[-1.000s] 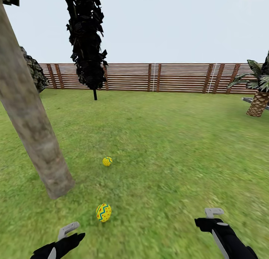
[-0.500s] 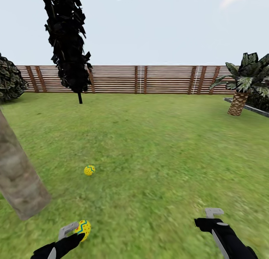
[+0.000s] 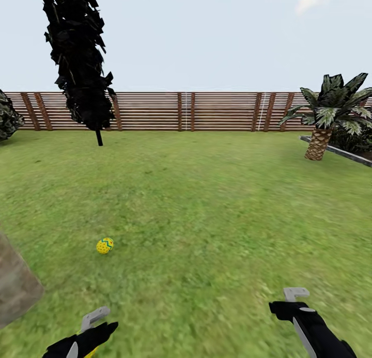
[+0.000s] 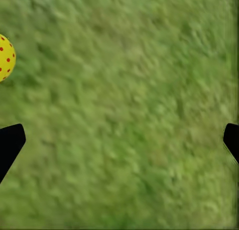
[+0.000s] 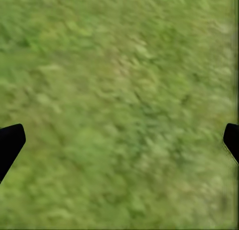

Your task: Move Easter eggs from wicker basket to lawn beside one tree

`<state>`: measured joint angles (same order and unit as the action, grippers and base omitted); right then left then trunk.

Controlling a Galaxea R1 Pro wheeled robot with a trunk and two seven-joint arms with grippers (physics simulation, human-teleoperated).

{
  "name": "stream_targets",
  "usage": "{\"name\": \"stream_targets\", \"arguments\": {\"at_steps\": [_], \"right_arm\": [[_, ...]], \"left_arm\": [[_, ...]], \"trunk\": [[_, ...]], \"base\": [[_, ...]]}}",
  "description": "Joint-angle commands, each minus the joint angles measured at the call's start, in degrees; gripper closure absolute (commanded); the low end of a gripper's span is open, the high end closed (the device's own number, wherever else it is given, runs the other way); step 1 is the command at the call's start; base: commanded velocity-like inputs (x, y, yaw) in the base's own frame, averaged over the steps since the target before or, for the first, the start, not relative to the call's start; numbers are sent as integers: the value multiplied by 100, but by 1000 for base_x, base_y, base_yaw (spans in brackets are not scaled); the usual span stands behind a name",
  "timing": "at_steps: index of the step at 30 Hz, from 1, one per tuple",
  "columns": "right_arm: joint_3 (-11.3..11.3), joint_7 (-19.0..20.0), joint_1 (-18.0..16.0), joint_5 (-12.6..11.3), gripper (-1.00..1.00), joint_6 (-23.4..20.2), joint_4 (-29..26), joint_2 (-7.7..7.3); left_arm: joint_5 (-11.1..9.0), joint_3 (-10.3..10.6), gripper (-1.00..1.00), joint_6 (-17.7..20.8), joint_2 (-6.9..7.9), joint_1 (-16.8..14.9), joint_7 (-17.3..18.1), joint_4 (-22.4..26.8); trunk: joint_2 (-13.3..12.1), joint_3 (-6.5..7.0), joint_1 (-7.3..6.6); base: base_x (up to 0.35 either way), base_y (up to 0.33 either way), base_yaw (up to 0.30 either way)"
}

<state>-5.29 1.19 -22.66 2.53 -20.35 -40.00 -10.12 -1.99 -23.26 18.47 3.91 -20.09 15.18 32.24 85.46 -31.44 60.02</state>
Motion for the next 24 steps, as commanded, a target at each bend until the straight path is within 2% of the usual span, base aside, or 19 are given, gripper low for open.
{"name": "stream_targets", "arguments": {"at_steps": [1, 16, 24], "right_arm": [[-8, 13, -2, 27, -100, -30, -8, 1], [1, 14, -2, 24, -100, -27, -8, 18], [6, 21, -2, 27, -100, -34, -8, 21]], "left_arm": [[-21, -31, -100, 52, -4, -3, 28, 10], [-21, -37, -100, 52, 0, -3, 28, 10], [-21, -56, -100, 52, 3, -3, 28, 10]], "trunk": [[3, -6, 2], [3, -6, 2], [3, 46, 2]], "base": [[245, -246, -1], [246, -243, -1], [311, -49, -160]]}}
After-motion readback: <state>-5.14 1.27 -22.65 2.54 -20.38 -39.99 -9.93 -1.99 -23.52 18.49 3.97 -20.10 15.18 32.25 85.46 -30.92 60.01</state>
